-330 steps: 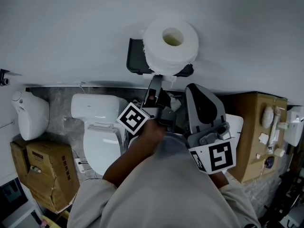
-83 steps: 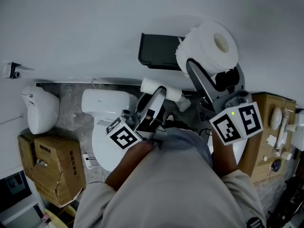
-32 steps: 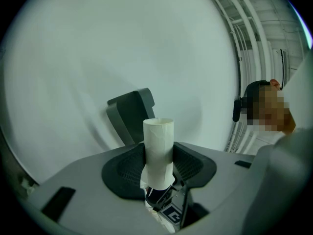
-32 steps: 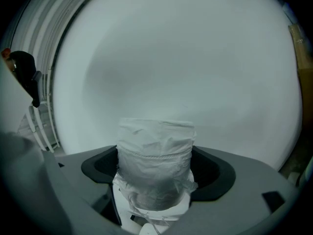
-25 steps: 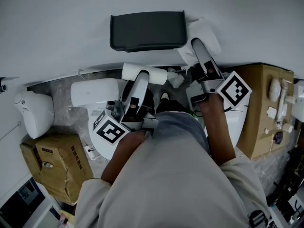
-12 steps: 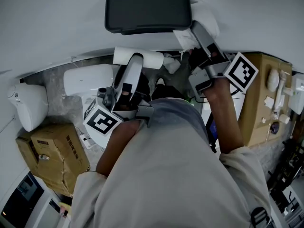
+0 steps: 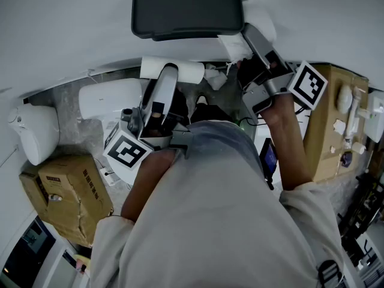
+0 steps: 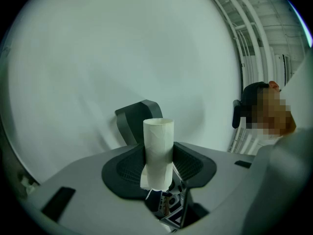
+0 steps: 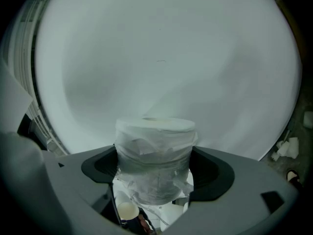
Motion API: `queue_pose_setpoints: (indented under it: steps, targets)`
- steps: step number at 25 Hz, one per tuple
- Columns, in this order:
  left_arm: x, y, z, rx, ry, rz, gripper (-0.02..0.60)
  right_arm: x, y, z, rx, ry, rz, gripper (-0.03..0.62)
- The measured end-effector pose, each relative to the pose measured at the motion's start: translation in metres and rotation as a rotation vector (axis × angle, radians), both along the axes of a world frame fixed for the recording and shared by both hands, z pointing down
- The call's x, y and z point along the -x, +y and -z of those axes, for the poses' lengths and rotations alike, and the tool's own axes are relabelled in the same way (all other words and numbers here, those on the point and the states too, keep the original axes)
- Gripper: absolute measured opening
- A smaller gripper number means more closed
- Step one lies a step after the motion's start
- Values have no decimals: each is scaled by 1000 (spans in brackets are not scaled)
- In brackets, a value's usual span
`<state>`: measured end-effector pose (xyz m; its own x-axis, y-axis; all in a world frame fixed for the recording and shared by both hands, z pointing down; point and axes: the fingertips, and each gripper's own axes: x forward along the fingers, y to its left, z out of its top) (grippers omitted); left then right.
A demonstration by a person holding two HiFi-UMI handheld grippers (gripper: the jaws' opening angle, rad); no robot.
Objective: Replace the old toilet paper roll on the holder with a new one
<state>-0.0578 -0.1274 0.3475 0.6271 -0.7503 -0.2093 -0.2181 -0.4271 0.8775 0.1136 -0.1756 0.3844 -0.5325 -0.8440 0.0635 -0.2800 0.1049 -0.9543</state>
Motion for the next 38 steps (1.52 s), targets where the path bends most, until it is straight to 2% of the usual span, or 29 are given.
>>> queue_pose_setpoints:
  steps: [4, 14, 21, 28, 38]
  targets:
    - [0, -2, -3, 6, -27, 10, 175, 1, 0, 2, -21, -48, -10, 442]
    - [1, -4, -4, 9, -17, 21, 175, 21, 12, -4, -58, -169, -50, 440]
    - [8, 0, 3, -5, 14, 43, 175, 62, 22, -8, -59, -129, 63, 440]
    - [53, -5, -2, -3, -6, 101, 175, 108, 15, -13, -46, -115, 128, 440]
    - [61, -6, 2, -9, 11, 141, 175, 124, 9, -16, -26, -150, 179, 440]
